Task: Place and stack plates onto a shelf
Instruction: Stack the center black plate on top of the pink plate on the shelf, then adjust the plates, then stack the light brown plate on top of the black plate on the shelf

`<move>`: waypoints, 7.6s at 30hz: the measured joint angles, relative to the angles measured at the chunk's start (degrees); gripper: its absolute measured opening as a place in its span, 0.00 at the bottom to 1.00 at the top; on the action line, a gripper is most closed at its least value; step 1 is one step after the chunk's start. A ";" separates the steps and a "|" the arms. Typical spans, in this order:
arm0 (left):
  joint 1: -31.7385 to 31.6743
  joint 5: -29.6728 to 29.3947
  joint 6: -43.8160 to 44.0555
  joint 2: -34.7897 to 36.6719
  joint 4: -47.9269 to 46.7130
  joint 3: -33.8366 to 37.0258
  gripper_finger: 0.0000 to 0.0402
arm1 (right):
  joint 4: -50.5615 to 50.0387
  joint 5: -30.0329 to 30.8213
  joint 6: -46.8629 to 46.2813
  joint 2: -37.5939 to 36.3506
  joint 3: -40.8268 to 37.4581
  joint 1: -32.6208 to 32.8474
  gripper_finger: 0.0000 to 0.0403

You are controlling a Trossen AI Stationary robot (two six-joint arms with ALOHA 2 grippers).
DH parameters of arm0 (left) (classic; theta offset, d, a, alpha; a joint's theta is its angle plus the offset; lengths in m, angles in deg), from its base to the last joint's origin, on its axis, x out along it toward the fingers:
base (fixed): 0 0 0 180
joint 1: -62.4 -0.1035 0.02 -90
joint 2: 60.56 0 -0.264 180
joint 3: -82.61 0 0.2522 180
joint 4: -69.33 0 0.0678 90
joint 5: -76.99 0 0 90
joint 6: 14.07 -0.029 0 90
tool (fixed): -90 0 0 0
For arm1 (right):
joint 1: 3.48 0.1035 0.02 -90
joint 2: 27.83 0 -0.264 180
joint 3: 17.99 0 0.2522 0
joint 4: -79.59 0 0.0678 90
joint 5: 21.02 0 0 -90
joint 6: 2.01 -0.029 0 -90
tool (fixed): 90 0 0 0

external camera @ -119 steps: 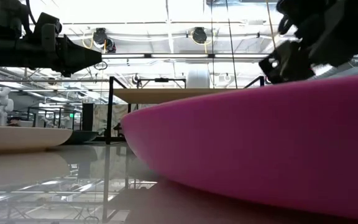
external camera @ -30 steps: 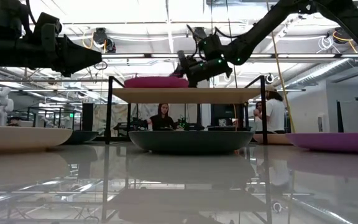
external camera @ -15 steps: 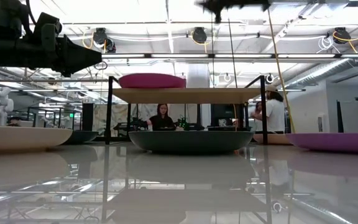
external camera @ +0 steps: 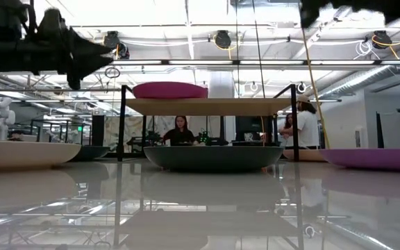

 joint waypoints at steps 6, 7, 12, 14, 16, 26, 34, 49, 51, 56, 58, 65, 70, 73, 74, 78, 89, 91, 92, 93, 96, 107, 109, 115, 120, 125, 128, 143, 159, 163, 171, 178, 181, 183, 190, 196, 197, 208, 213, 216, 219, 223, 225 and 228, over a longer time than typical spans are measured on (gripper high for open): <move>0.23 0.88 6.55 0.00 4.15 -1.11 0.38 | 12.71 4.09 -1.90 -3.83 -13.23 3.23 0.41; 0.72 3.07 5.14 -0.09 2.38 -3.03 0.38 | 14.72 4.25 -1.89 -3.88 -14.39 3.38 0.41; 10.19 0.64 -5.48 -6.04 -26.31 -22.16 0.37 | 20.13 4.50 -1.18 -3.77 -16.14 3.32 0.41; 16.03 -6.15 -9.57 -13.08 -38.49 -31.31 0.34 | 20.56 4.21 -1.22 -3.80 -16.14 3.32 0.41; 21.80 -11.22 -11.96 -21.57 -46.76 -39.68 0.31 | 20.37 4.17 -1.22 -3.80 -16.14 3.34 0.41; 35.75 -17.03 -13.20 -61.38 -65.08 -67.55 0.29 | 18.55 3.87 -3.07 -3.77 -16.14 3.32 0.41; 36.43 -18.29 -13.12 -77.26 -72.32 -77.88 0.29 | 16.28 3.80 -3.20 -3.77 -16.12 3.32 0.41; 37.18 -18.20 -8.60 -81.40 -73.91 -78.48 0.29 | 16.47 3.88 -2.77 -3.75 -16.12 3.32 0.41; 37.19 -18.10 -7.53 -81.59 -72.32 -77.89 0.29 | 16.47 3.90 -2.77 -3.75 -16.10 3.32 0.41; 37.13 -18.55 -4.68 -83.27 -72.05 -77.51 0.29 | 16.43 4.06 -2.77 -3.73 -16.08 3.32 0.41; 37.02 -18.73 -4.36 -83.92 -71.97 -77.68 0.29 | 16.49 4.08 -2.80 -3.69 -16.08 3.32 0.41; 36.65 -18.82 -5.17 -85.55 -72.85 -77.59 0.28 | 16.52 4.14 -2.94 -3.55 -16.06 3.32 0.41; 36.83 -21.56 -8.30 -84.15 -73.53 -77.97 0.07 | 16.61 4.19 -2.79 -3.51 -16.06 3.32 0.41; 36.67 -23.84 -8.80 -81.97 -73.59 -78.16 0.03 | 16.75 4.19 -2.77 -3.51 -16.06 3.32 0.41; 36.69 -25.14 -9.30 -81.14 -74.19 -78.14 0.03 | 16.73 4.19 -2.77 -3.51 -16.06 3.32 0.41; 36.71 -31.33 -11.98 -75.09 -77.60 -78.08 0.03 | 16.74 4.19 -2.77 -3.50 -16.06 3.32 0.41; 25.49 -37.75 -26.99 -57.26 -85.61 -78.23 0.03 | 16.88 5.57 -2.76 -3.51 -16.06 3.32 0.41; 21.14 -33.40 -28.85 -57.15 -86.43 -78.23 0.03 | 16.84 5.74 -2.77 -3.49 -16.06 3.30 0.41; 18.96 -30.65 -29.37 -57.22 -87.20 -78.19 0.03 | 16.86 5.74 -2.75 -3.50 -16.06 3.29 0.41; 16.92 -28.10 -29.54 -57.26 -88.04 -78.16 0.03 | 16.88 5.74 -2.75 -3.51 -16.06 3.29 0.41; 11.70 -23.35 -29.58 -58.44 -89.40 -78.18 0.03 | 16.91 5.72 -2.73 -3.51 -16.06 3.29 0.41; 3.01 -18.21 -29.99 -59.19 -91.17 -78.29 0.06 | 16.80 5.74 -1.66 -3.49 -16.06 3.29 0.41; 2.48 -17.97 -30.01 -59.19 -91.17 -78.29 0.06 | 16.79 5.74 -1.66 -3.49 -16.06 3.29 0.41; 1.70 -17.77 -31.40 -59.21 -91.27 -78.27 0.08 | 16.75 5.74 -1.85 -3.49 -16.06 3.29 0.41; 1.65 -17.84 -30.80 -59.44 -91.50 -78.12 0.19 | 16.75 5.74 -1.70 -3.49 -16.06 3.29 0.41; 1.66 -17.86 -29.18 -59.45 -92.26 -78.05 0.35 | 16.75 5.74 -1.70 -3.49 -16.06 3.29 0.41; 1.65 -18.03 -28.23 -59.45 -92.30 -78.05 0.41 | 16.77 5.74 -1.70 -3.49 -16.06 3.29 0.41; 4.26 -17.73 -34.03 -60.06 -86.99 -78.07 0.45 | 16.91 7.20 -1.66 -3.51 -16.06 3.29 0.41; 4.37 -7.50 -33.53 -60.04 -86.41 -78.07 0.45 | 16.93 7.18 -1.64 -3.51 -16.06 3.29 0.41; 4.30 -10.09 -34.08 -60.04 -85.70 -78.07 0.45 | 16.93 7.18 -1.64 -3.51 -16.06 3.29 0.41; 1.67 -17.66 -35.93 -60.04 -85.77 -78.07 0.45 | 16.93 7.18 -1.64 -3.51 -16.06 3.29 0.41; 0.96 -23.93 -36.03 -60.04 -85.70 -78.09 0.45 | 16.93 7.18 -1.64 -3.51 -16.06 3.29 0.41; 0.96 -24.69 -36.01 -60.04 -85.16 -78.10 0.45 | 16.93 7.18 -1.64 -3.51 -16.06 3.29 0.41; 1.22 -24.74 -36.01 -60.04 -84.53 -78.12 0.45 | 16.93 7.16 -1.64 -3.51 -16.06 3.29 0.41; 6.14 -35.62 -40.03 -55.86 -83.54 -79.46 0.45 | 16.92 7.16 -0.36 -3.50 -16.06 3.29 0.41; 12.73 -38.36 -31.29 -47.18 -83.64 -82.23 0.45 | 16.79 7.05 -0.15 -3.49 -16.06 3.29 0.41; 13.74 -36.10 -27.44 -45.55 -83.53 -82.04 0.45 | 16.66 7.01 -0.15 -3.51 -16.06 3.29 0.41; 26.51 -32.31 -18.36 -29.58 -43.17 -50.34 0.45 | -16.45 16.56 0.57 -2.35 -2.80 3.34 0.41; 29.45 -33.39 -20.38 -28.13 -19.07 -39.02 0.45 | -40.44 25.17 2.84 1.73 10.75 3.32 0.41; 29.18 -33.87 -24.82 -28.06 -8.88 -35.03 0.45 | -54.90 28.40 2.80 6.18 16.61 3.11 0.41; 28.09 -33.78 -25.70 -28.06 -6.21 -33.61 0.45 | -64.29 31.09 0.08 11.10 18.94 2.39 0.41; 25.93 -33.74 -26.94 -28.08 -3.11 -33.59 0.45 | -68.56 34.38 -3.20 16.99 17.49 1.19 0.41; 24.85 -33.45 -26.98 -28.04 -2.63 -33.59 0.45 | -69.25 37.77 -4.02 19.97 15.32 0.39 0.41; 23.15 -33.22 -27.04 -28.11 -2.78 -33.59 0.45 | -67.51 42.64 -4.46 23.79 12.17 -1.59 0.41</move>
